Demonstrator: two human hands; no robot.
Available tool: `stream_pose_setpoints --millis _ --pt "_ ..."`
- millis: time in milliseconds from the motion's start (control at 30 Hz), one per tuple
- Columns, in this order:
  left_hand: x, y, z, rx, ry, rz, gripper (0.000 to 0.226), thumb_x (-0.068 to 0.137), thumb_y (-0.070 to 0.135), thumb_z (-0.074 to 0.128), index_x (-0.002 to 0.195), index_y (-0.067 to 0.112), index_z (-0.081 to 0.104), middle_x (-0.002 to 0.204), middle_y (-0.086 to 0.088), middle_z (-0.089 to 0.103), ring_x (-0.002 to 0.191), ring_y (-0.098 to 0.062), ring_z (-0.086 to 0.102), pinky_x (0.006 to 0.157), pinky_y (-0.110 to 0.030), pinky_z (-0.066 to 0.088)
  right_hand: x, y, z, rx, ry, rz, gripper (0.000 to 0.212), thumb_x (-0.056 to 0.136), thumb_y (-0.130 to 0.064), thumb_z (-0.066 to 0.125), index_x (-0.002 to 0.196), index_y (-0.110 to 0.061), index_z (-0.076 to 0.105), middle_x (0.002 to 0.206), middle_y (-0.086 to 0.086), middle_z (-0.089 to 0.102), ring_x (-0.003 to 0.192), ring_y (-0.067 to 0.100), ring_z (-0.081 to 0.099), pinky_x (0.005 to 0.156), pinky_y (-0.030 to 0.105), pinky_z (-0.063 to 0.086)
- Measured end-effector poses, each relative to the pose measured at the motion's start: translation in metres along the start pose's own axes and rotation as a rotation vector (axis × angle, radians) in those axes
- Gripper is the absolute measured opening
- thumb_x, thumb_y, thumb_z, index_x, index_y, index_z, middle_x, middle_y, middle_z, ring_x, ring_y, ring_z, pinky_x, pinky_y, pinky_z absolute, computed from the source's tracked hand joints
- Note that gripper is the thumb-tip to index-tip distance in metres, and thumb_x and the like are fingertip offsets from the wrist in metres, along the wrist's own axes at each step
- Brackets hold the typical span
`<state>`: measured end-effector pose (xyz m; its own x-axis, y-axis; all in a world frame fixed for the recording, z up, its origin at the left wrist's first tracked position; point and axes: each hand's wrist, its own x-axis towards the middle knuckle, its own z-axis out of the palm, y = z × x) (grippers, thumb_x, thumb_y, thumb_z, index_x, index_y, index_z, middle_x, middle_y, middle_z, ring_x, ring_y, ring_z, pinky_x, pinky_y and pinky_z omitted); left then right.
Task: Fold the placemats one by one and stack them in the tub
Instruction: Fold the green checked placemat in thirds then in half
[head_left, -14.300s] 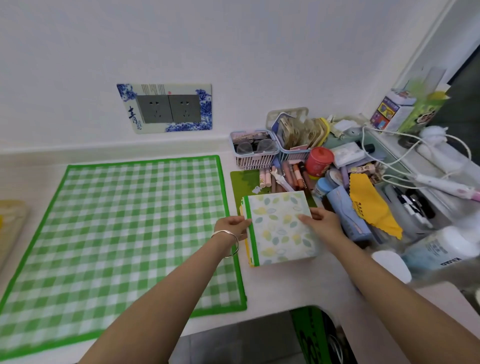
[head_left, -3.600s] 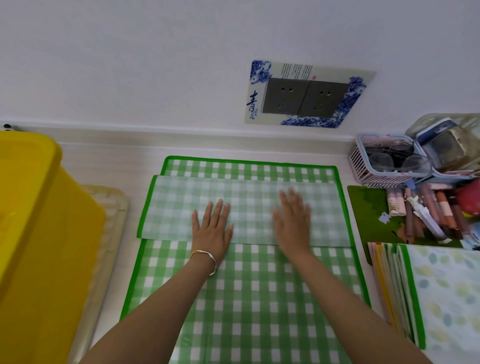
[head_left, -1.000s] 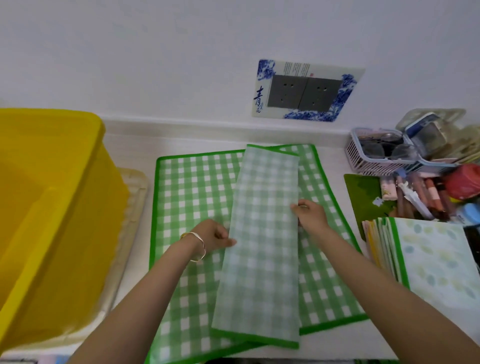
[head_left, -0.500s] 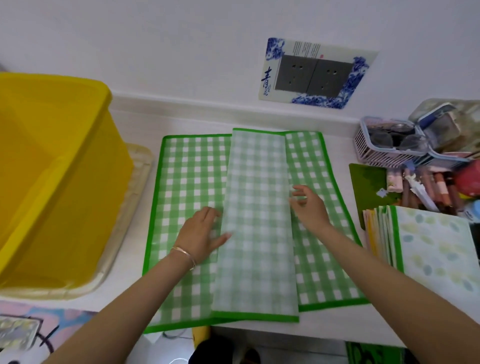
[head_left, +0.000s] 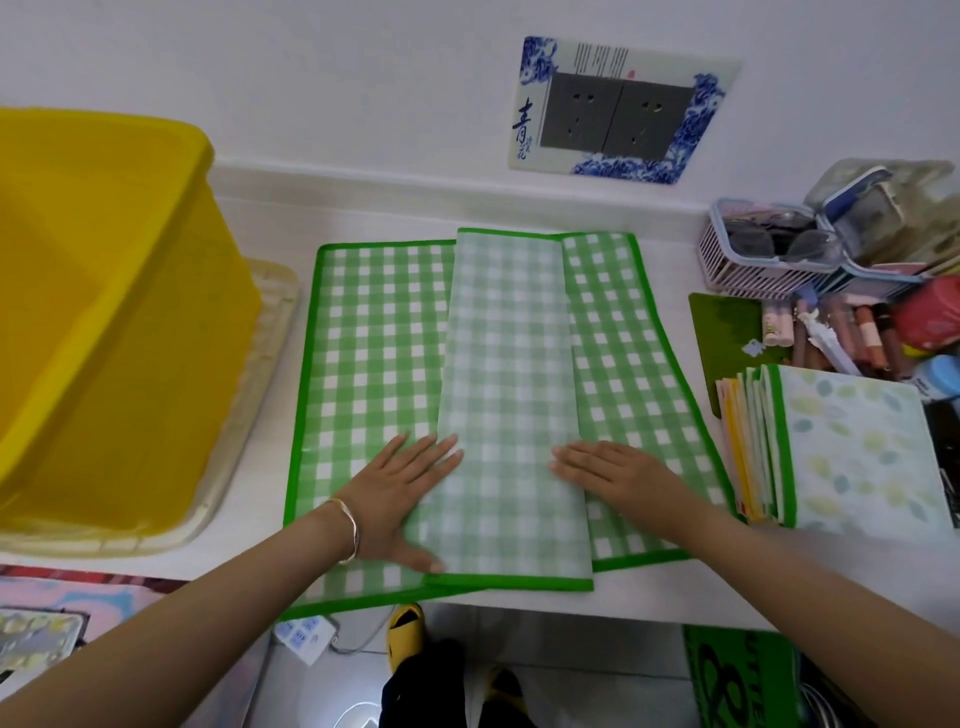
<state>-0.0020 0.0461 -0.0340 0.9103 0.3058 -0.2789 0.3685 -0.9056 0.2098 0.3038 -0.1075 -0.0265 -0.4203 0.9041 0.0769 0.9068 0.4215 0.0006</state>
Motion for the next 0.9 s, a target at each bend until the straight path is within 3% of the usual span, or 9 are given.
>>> stream_pose_setpoints --millis 133,300,433,567,667,733,767,833,900 --pt "-0.002 0.005 -0.003 0.051 -0.081 -0.019 0.136 0.048 0.094 0.042 0.141 0.025 -0.031 0.146 0.002 -0.039 0.134 -0.017 -0.037 0.109 -0.041 -0.025 0.000 0.000 0.007 -0.019 -0.009 -0.023 0.075 0.063 0.000 0.082 0.131 -0.013 0.053 0.131 0.004 0.058 0.117 0.021 0.058 0.099 0.033 0.039" --pt "-0.002 0.010 -0.005 0.068 -0.105 -0.012 0.143 0.041 0.095 0.039 0.139 0.022 -0.034 0.146 -0.001 -0.041 0.132 -0.019 -0.040 0.109 -0.043 -0.025 0.000 0.007 0.007 -0.026 -0.022 -0.045 0.075 0.067 -0.002 0.080 0.134 -0.013 0.048 0.134 0.006 0.055 0.120 0.022 0.055 0.098 0.034 0.042" --pt "-0.001 0.012 -0.006 0.081 -0.123 -0.012 0.144 0.040 0.095 0.038 0.136 0.022 -0.039 0.143 -0.001 -0.045 0.130 -0.019 -0.043 0.108 -0.042 -0.026 0.005 0.009 0.009 -0.067 -0.035 -0.098 0.055 0.085 -0.024 0.060 0.136 -0.015 0.042 0.134 0.008 0.055 0.121 0.025 0.055 0.099 0.039 0.046" --pt "0.000 0.011 -0.008 0.057 -0.126 0.007 0.143 0.041 0.094 0.042 0.137 0.025 -0.037 0.144 -0.001 -0.044 0.131 -0.020 -0.041 0.108 -0.041 -0.025 0.014 -0.001 0.016 0.086 -0.011 0.034 0.076 0.068 0.000 0.078 0.134 -0.020 0.049 0.134 0.004 0.055 0.122 0.024 0.054 0.099 0.035 0.038" --pt "-0.001 0.007 -0.010 0.054 -0.126 0.035 0.140 0.040 0.096 0.039 0.141 0.028 -0.030 0.147 0.001 -0.038 0.135 -0.021 -0.036 0.110 -0.042 -0.024 0.014 -0.006 0.009 0.249 0.053 0.116 0.070 0.074 0.005 0.072 0.135 -0.022 0.049 0.134 0.002 0.055 0.124 0.020 0.050 0.098 0.038 0.043" --pt "0.000 0.003 -0.009 0.065 -0.081 0.021 0.131 0.049 0.094 0.039 0.146 0.028 -0.020 0.153 0.002 -0.023 0.140 -0.023 -0.026 0.112 -0.044 -0.018 0.011 -0.006 0.003 0.337 0.084 0.158 0.068 0.076 0.006 0.070 0.135 -0.022 0.049 0.133 0.001 0.056 0.124 0.016 0.048 0.097 0.037 0.044" --pt "0.001 0.002 -0.010 0.086 -0.012 0.028 0.120 0.061 0.085 0.048 0.148 0.026 -0.010 0.156 0.000 -0.006 0.143 -0.025 -0.012 0.114 -0.047 -0.011 0.010 -0.006 0.002 0.339 0.088 0.152 0.068 0.076 0.004 0.071 0.134 -0.022 0.049 0.132 0.001 0.056 0.123 0.016 0.050 0.096 0.035 0.045" --pt "0.004 0.005 -0.010 0.129 0.127 0.072 0.090 0.073 0.027 0.066 0.147 0.018 0.015 0.149 -0.007 0.033 0.140 -0.030 0.023 0.111 -0.052 0.009 0.006 -0.007 0.004 0.324 0.073 0.099 0.066 0.076 -0.004 0.074 0.135 -0.023 0.049 0.132 0.001 0.057 0.121 0.018 0.054 0.095 0.033 0.047" --pt "0.010 0.010 -0.010 0.178 0.176 0.102 0.092 0.060 -0.008 0.050 0.145 0.015 0.025 0.144 -0.009 0.042 0.134 -0.031 0.036 0.107 -0.053 0.014 0.003 -0.008 0.009 0.300 0.053 0.055 0.060 0.084 -0.016 0.069 0.137 -0.024 0.044 0.136 0.000 0.054 0.123 0.018 0.052 0.098 0.033 0.046"
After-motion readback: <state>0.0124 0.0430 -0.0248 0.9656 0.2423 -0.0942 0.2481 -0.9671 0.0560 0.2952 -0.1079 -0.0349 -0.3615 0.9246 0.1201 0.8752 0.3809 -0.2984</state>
